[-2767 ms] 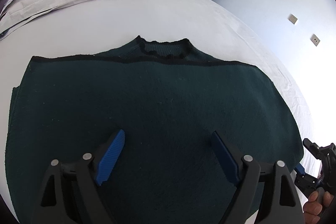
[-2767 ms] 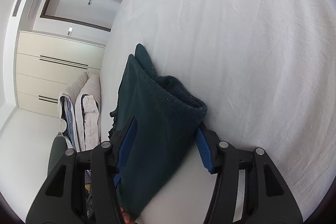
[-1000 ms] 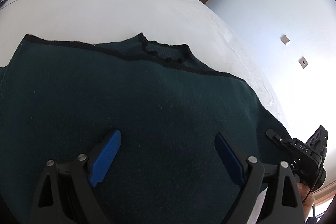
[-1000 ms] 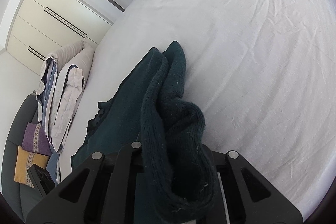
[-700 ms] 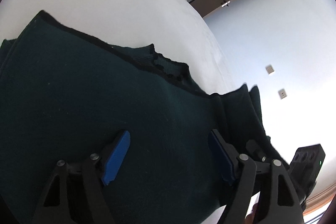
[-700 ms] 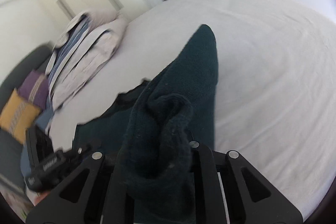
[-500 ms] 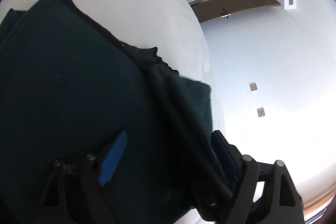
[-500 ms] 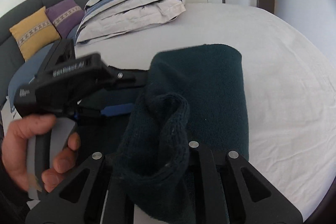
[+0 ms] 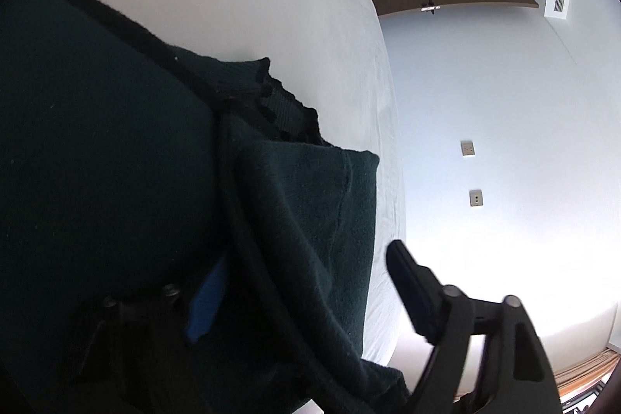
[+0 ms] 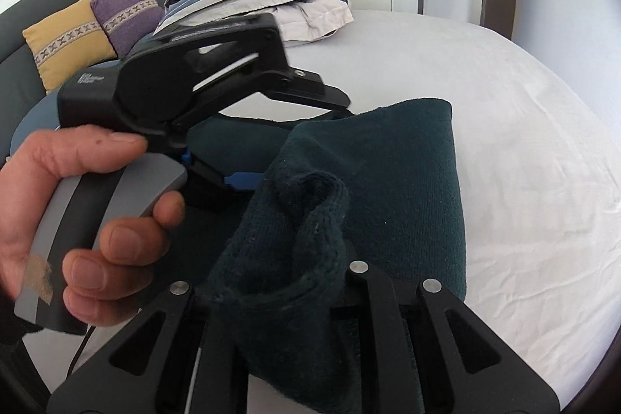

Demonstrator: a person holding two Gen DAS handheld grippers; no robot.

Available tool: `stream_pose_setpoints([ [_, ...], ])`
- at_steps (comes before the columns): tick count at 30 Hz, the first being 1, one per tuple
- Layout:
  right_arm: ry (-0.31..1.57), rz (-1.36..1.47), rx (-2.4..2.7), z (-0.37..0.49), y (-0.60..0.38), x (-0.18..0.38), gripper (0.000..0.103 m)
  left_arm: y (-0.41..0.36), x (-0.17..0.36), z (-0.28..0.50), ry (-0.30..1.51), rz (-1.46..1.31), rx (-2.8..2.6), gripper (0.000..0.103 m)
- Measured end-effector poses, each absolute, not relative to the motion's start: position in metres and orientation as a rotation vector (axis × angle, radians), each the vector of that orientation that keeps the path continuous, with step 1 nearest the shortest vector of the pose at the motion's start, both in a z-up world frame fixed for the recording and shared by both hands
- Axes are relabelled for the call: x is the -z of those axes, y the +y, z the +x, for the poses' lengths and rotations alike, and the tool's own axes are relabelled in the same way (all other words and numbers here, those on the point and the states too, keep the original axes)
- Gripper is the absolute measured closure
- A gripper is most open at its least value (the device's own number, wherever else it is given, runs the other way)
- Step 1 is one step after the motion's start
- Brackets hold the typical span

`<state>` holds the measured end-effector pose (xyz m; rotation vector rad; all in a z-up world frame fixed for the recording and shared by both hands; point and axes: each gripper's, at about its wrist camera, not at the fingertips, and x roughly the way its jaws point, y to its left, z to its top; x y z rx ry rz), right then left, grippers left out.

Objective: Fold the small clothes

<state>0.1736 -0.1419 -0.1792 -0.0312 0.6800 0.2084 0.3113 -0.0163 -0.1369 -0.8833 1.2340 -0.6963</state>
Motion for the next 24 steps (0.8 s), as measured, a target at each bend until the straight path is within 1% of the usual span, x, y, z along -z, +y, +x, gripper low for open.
stream_pose_setpoints([
  [2, 0.668, -0.077, -0.222, 0.165, -0.138, 0.179, 0.088, -0.019, 0.140, 0.315, 1.275, -0.860, 0.704, 0.062],
  [3, 0.661, -0.105, -0.221, 0.161, -0.136, 0.179, 0.088, -0.022, 0.140, 0.315, 1.284, -0.835, 0.702, 0.070],
  [4, 0.655, -0.127, -0.221, 0.155, -0.134, 0.179, 0.088, -0.024, 0.140, 0.314, 1.289, -0.813, 0.704, 0.088],
  [6, 0.643, -0.155, -0.233, 0.142, -0.134, 0.177, 0.086, -0.025, 0.140, 0.313, 1.287, -0.808, 0.713, 0.089],
  [12, 0.631, -0.211, -0.276, 0.094, -0.136, 0.179, 0.086, -0.009, 0.122, 0.316, 1.259, -0.747, 0.742, 0.090],
  [18, 0.611, -0.258, -0.355, 0.071, -0.107, 0.175, 0.086, 0.034, 0.099, 0.321, 1.214, -0.685, 0.704, 0.091],
  [24, 0.625, -0.252, -0.472, 0.059, -0.063, 0.178, 0.086, 0.086, 0.098, 0.326, 1.206, -0.627, 0.622, 0.091],
])
